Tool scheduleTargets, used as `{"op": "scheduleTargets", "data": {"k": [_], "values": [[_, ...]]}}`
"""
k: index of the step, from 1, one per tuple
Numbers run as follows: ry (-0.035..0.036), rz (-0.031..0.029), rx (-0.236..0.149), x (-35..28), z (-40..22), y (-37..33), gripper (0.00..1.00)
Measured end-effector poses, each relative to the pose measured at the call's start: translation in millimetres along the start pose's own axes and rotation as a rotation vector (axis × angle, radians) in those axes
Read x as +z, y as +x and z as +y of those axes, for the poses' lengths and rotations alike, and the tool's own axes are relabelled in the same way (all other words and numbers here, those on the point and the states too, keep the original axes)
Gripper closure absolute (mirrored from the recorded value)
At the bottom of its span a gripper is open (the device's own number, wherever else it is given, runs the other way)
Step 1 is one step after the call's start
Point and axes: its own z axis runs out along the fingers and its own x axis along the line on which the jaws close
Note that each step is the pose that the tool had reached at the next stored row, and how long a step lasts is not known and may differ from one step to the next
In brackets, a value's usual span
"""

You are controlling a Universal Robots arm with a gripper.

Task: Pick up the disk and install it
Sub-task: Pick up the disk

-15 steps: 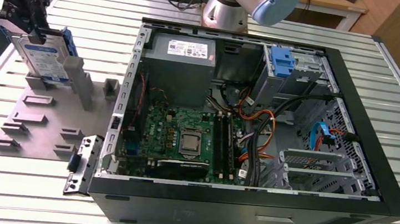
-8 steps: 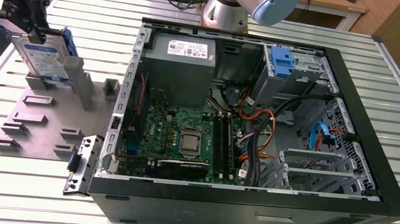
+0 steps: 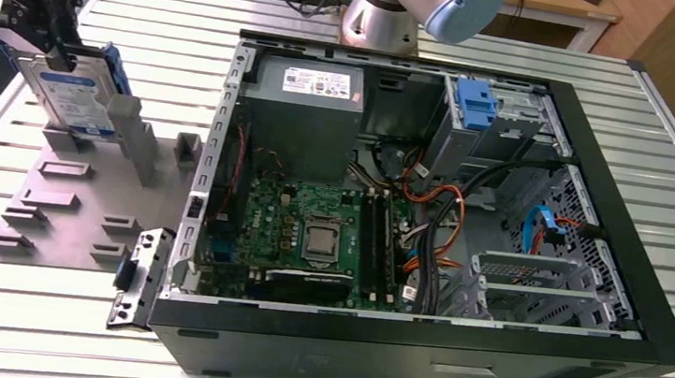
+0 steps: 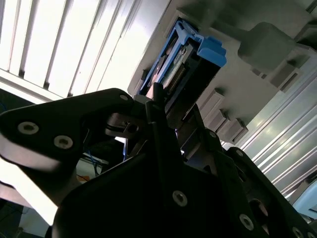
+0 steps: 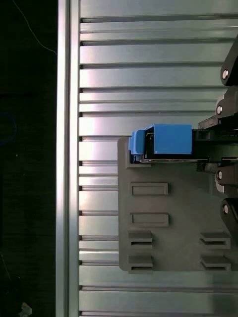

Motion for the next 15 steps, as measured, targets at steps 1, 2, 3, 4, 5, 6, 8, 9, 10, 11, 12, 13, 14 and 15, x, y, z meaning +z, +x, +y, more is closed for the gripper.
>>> {"op": "scheduleTargets", "data": {"k": [1, 2, 3, 4, 5, 6, 8, 9, 10, 11, 12, 13, 14, 15], "values": [[0.0001, -0.0001, 0.000, -3.1, 0.0, -0.1, 0.65], [0.0000, 0.0000, 0.000, -6.4, 0.1, -0.3, 0.65], [0.0000, 0.0000, 0.000, -9.7, 0.2, -0.4, 0.65], [0.0000, -0.0001, 0.000, -13.3, 0.3, -0.5, 0.65], [0.0001, -0.0001, 0.000, -17.1, 0.3, -0.7, 0.65], [0.0001, -0.0001, 0.000, -21.5, 0.4, -0.9, 0.65], [0.0001, -0.0001, 0.000, -30.7, 0.6, -1.3, 0.65], [0.0000, 0.0000, 0.000, -35.2, 0.7, -1.4, 0.65], [0.0001, 0.0000, 0.000, -39.7, 0.8, -1.6, 0.65], [0.0001, 0.0000, 0.000, -44.2, 0.9, -1.8, 0.65], [-0.0001, 0.0001, 0.000, -48.6, 1.0, -2.0, 0.65], [0.0002, -0.0001, 0.000, -53.1, 1.0, -2.2, 0.65], [0.0000, 0.0000, 0.000, -57.9, 1.1, -2.4, 0.65], [0.0000, 0.0000, 0.000, -62.0, 1.2, -2.5, 0.65]]}}
